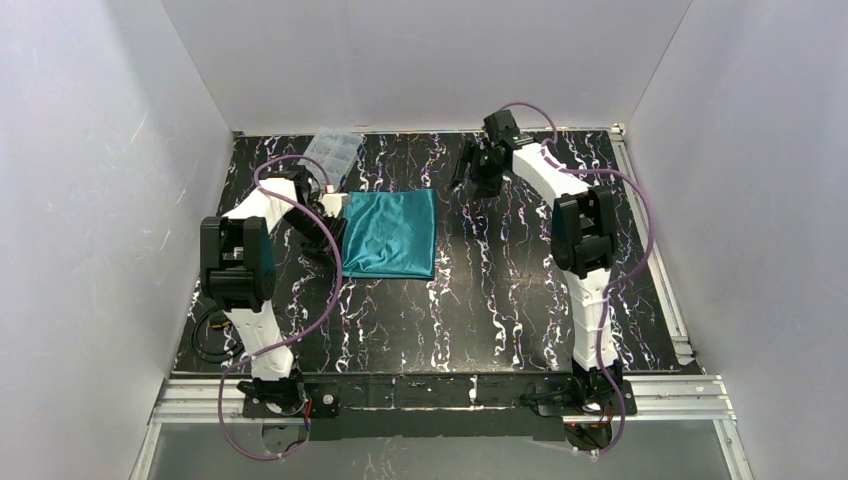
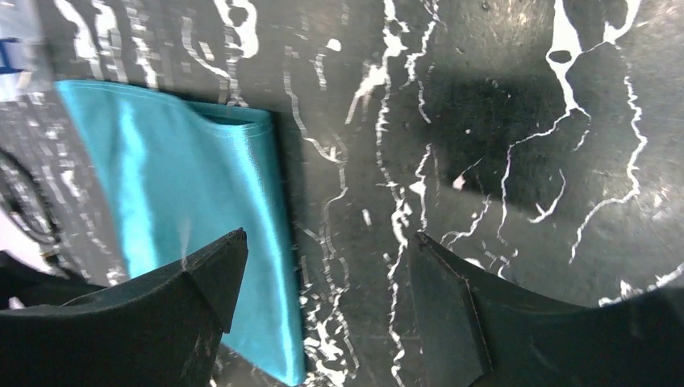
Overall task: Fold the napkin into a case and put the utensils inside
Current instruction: Move the square-folded napkin to the center of the board.
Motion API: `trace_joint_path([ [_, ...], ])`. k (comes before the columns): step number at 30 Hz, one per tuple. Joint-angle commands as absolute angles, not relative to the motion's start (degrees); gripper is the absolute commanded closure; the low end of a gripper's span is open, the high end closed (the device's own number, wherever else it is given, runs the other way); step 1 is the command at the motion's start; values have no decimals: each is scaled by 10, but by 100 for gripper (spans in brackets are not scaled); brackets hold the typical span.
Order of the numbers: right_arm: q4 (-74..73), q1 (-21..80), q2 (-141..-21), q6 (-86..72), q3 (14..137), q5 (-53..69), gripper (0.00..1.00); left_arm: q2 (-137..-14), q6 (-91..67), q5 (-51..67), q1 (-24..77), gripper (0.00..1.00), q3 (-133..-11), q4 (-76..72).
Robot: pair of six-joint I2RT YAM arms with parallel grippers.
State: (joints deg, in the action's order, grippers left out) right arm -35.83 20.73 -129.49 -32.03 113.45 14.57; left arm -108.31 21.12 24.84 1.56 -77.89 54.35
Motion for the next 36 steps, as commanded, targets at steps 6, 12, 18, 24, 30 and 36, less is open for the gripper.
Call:
trace_joint_path([
  [6,-307,233,-1361,-323,1133,206,24,-1095,204,261,20,59,-779,550],
  [12,-219,236,-1378,-383,1108,251,29,-1098,214,240,21,63,-762,536],
  [18,-213,255,-1408,-400,1130,246,45,-1094,222,226,21,66,-754,526],
  [24,-198,261,-1410,-414,1120,229,81,-1087,228,221,21,66,-748,523],
  [30,-205,257,-1370,-394,1085,208,99,-1079,238,226,22,68,-743,526],
  [36,-202,237,-1276,-362,948,204,99,-1070,267,252,40,71,-736,556],
])
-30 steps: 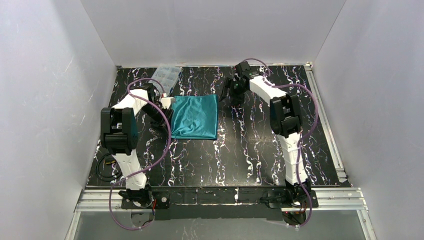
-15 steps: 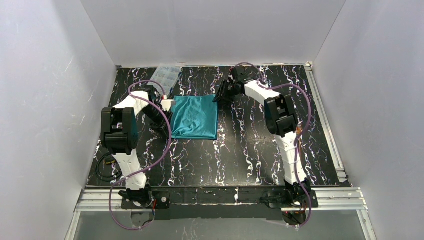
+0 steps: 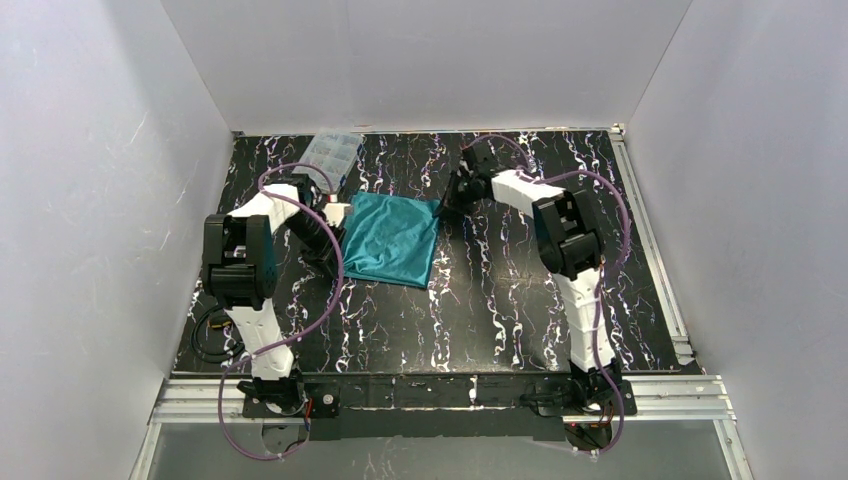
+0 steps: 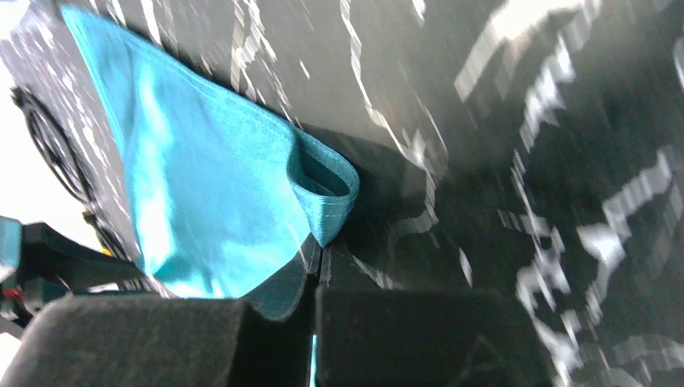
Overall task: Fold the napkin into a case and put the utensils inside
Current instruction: Move the square-folded napkin to the center of the board.
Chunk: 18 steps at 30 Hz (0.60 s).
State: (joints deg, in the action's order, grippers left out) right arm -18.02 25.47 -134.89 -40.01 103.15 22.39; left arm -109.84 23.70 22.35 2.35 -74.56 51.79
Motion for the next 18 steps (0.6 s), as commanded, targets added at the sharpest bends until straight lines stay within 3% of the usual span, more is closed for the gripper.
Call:
trace_joint_path([
  [1,-202,230,-1258,-354,920,203,99,-1068,275,259,46,71,-734,564],
  [11,-280,155,-1115,-258,749,192,99,-1049,331,314,117,73,-714,627],
  [18,-292,145,-1114,-241,772,188,99,-1037,333,338,130,72,-747,657],
])
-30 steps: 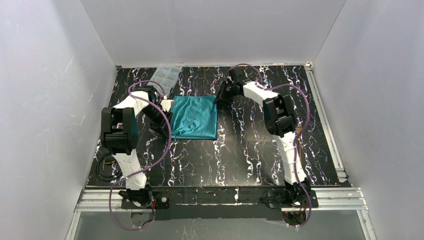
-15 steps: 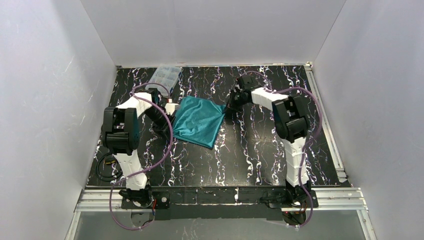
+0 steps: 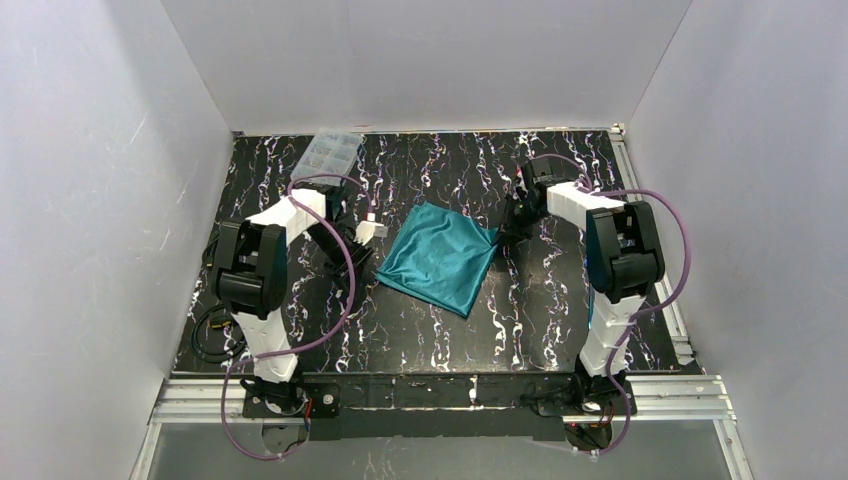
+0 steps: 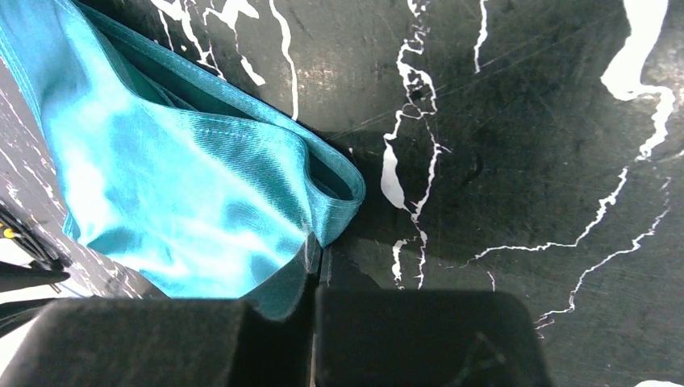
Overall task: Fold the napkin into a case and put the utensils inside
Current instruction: Move the square-folded napkin to the center of the board, then pick up the top corner of the square folded napkin from the center of the board.
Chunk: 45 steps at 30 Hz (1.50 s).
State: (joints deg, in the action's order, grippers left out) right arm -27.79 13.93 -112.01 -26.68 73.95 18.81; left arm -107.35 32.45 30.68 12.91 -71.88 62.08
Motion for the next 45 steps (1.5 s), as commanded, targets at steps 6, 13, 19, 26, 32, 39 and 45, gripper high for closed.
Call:
trace_joint_path([
  [6,-318,159,-1171,-258,877,187,99,-1058,275,338,131,71,-809,636],
  [13,-336,164,-1121,-265,842,131,58,-1106,195,333,136,68,-921,613],
  [19,-307,165,-1053,-287,807,101,31,-1173,87,331,172,63,-1043,572],
  [26,-288,165,-1002,-294,796,105,31,-1312,6,228,218,60,-1263,538],
  [32,-263,168,-965,-292,746,118,34,-1364,-24,146,219,54,-1306,491],
  [39,-255,168,-952,-290,725,131,36,-1381,10,114,218,39,-1282,456],
  [45,-248,169,-958,-296,726,143,41,-1403,33,134,216,37,-1286,464],
])
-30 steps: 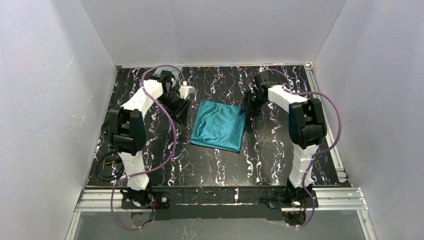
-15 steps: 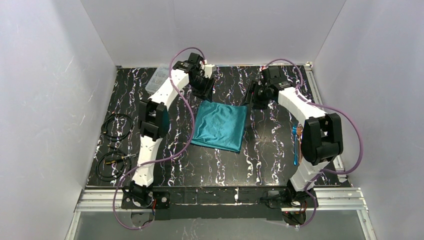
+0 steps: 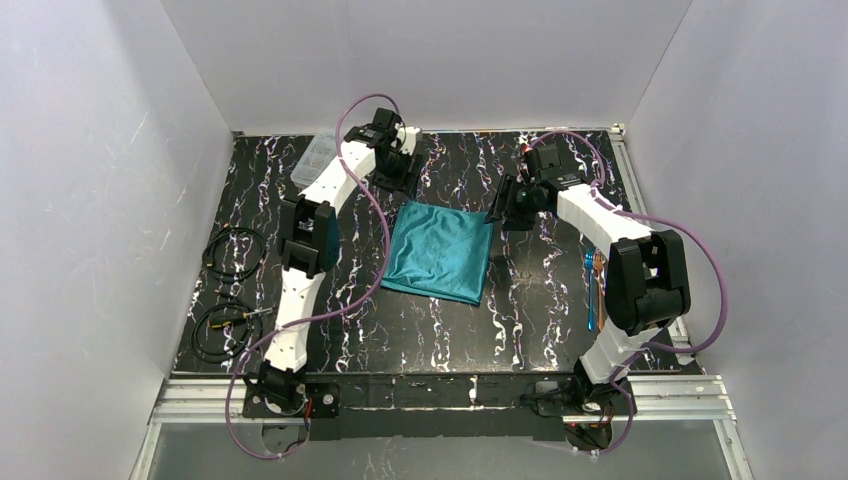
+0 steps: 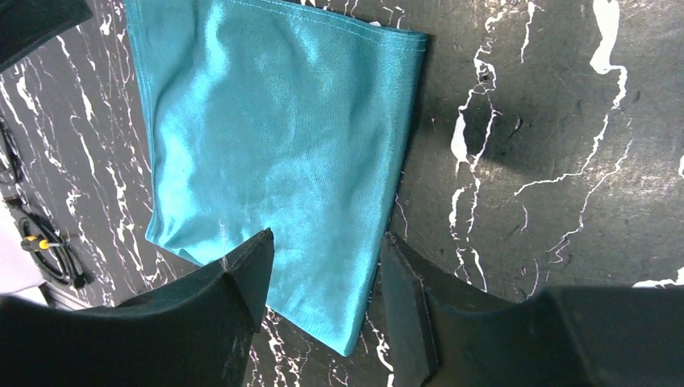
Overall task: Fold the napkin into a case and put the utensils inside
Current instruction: Pick up the top corner of the square folded napkin from the center of the board.
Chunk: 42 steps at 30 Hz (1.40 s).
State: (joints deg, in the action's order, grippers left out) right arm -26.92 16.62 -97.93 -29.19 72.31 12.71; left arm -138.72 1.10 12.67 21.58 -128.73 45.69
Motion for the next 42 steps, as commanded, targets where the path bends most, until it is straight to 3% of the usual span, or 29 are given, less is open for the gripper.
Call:
trace_joint_path([
  [1,-248,170,-960,-298,726,145,42,-1404,36,145,216,37,-1284,467],
  [22,-223,191,-969,-315,710,159,54,-1428,47,218,216,54,-1286,470],
  [42,-192,217,-984,-329,675,173,60,-1404,45,193,216,74,-1252,416],
])
